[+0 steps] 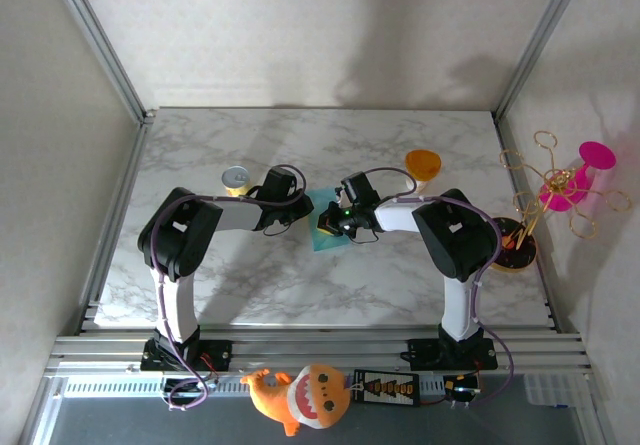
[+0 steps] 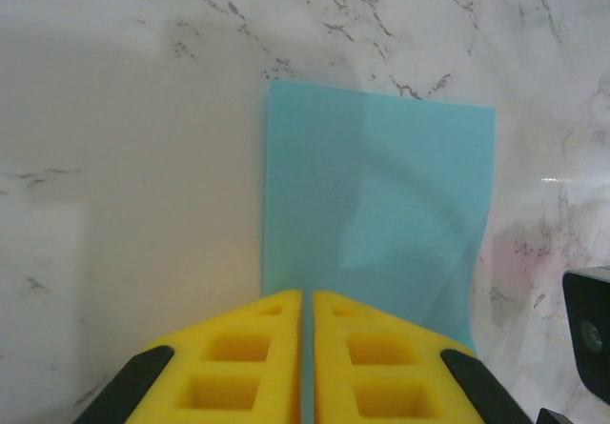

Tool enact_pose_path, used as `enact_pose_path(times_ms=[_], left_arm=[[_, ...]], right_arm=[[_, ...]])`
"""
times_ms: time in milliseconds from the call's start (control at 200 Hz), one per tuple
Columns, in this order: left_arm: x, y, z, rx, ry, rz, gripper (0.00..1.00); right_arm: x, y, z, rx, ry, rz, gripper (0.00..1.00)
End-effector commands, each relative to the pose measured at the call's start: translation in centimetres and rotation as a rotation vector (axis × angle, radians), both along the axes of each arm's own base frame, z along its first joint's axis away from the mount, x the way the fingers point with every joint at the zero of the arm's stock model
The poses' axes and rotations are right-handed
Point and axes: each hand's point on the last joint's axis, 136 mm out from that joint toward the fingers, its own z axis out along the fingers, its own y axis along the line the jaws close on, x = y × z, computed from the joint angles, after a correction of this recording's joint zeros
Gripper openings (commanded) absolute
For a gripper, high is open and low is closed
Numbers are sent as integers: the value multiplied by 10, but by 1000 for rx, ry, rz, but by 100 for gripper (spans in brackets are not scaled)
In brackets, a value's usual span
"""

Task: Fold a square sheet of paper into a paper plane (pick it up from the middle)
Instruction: Fold the triangle a second time at the center of the table.

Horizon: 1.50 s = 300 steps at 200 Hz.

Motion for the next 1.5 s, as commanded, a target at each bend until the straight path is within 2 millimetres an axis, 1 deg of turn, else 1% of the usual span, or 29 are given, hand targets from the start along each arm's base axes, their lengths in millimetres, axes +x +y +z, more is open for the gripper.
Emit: enact_pose_path(times_ms=[0,60,160,320,476,586,716,811,951,1107,1322,1497], left_arm=[[-7,1,-9,19,35,3,12],[-5,2,-3,12,27,8,12],[1,5,13,3,-3,30,14],[13,27,40,1,-54,110,17],[13,54,51,8,-76,193,19],[7,59,56,6,-84,204,21],[-4,54,56,-27,-76,186,23],[-12,45,55,-42,-66,152,23],[-25,27,48,-45,-41,97,15],[-36,10,40,-51,-15,49,9],[-45,-3,27,-47,18,10,5],[-46,-16,18,-39,42,-32,4]], right_arm=[[-1,0,-11,-31,22,-8,7],[-2,0,-11,-35,24,-8,10],[-2,-1,-12,-39,26,-8,17],[-2,0,-12,-38,27,-5,26],[-2,0,-10,-38,23,-3,33],[-2,0,-10,-38,20,0,35],[-3,-1,-12,-44,23,4,36],[-4,-4,-14,-61,23,3,35],[-5,-10,-20,-96,23,-4,31],[-7,-18,-28,-141,23,-9,21],[-10,-25,-35,-177,33,-14,5],[-12,-26,-38,-187,41,-12,2]])
